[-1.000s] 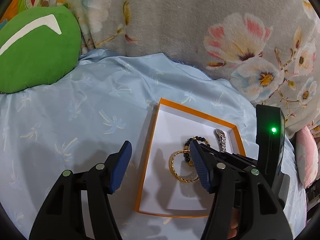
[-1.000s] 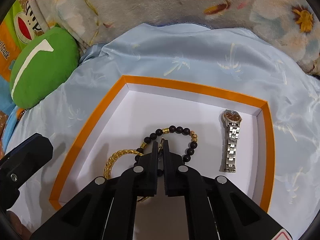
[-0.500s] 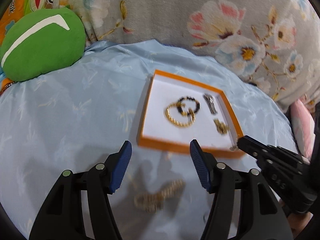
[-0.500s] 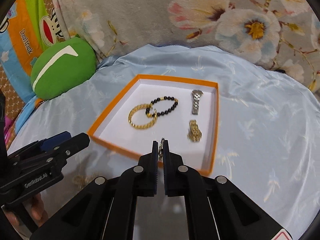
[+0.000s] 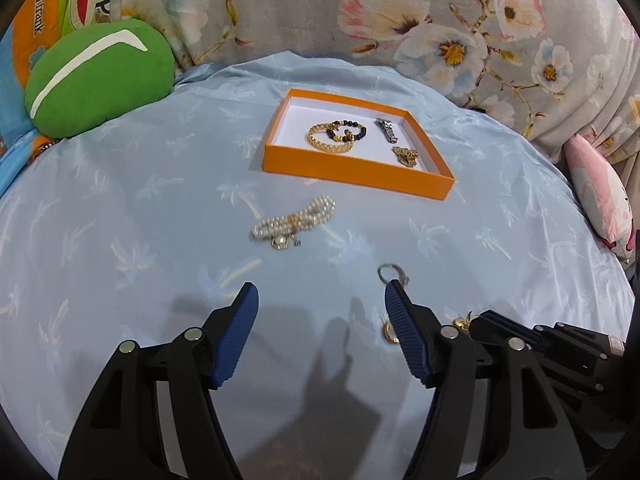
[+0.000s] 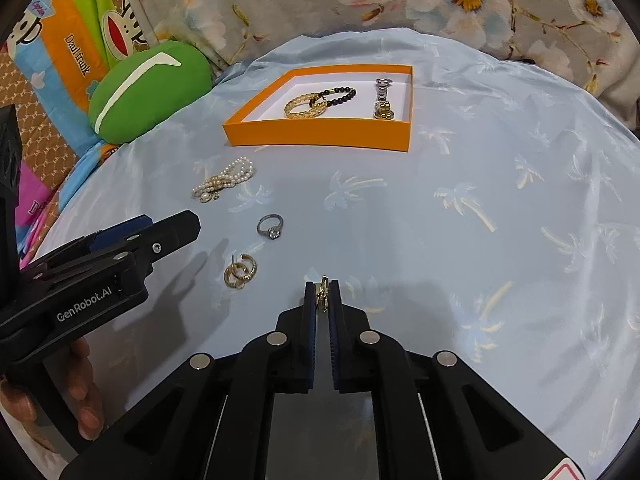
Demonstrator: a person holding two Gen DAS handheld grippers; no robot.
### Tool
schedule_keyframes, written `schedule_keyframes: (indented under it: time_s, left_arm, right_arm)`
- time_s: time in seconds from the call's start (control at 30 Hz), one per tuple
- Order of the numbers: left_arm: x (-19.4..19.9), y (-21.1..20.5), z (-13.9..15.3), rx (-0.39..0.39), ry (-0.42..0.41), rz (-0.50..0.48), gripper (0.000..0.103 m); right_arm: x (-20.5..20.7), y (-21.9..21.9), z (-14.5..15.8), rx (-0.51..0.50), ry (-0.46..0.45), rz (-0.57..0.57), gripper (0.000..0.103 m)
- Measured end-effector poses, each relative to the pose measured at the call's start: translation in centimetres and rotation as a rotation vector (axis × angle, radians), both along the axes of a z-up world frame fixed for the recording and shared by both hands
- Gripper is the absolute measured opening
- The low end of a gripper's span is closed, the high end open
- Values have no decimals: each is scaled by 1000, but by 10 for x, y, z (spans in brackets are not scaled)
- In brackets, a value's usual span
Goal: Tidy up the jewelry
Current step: 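Release both items in the box and move the right tool toward a gold earring, then grasp the pearl brooch with the left tool while the right tool approaches a gold earring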
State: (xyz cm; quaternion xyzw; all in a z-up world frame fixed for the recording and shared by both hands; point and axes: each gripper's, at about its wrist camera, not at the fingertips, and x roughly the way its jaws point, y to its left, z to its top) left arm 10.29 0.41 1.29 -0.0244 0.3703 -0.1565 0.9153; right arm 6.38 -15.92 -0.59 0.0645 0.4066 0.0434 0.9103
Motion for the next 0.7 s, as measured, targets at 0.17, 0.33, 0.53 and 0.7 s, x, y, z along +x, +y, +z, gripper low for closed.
schedule_keyframes:
  time_s: [0.17, 0.33, 0.53, 0.7]
  left_arm:
    - [-14, 4, -5, 5, 13, 12, 69]
    - [-10, 16, -1, 19, -8, 55, 70]
    - [40, 32, -1, 2, 23, 78, 70]
    - [71, 26, -4, 19, 32, 71, 70]
  right_arm:
    - [-17, -8, 2, 30, -9, -34, 11]
    - [-30, -13, 5, 32, -26, -60, 19]
    - [-38, -14, 8, 15, -42, -67, 25]
    - [-44, -23, 9, 28, -51, -87, 31]
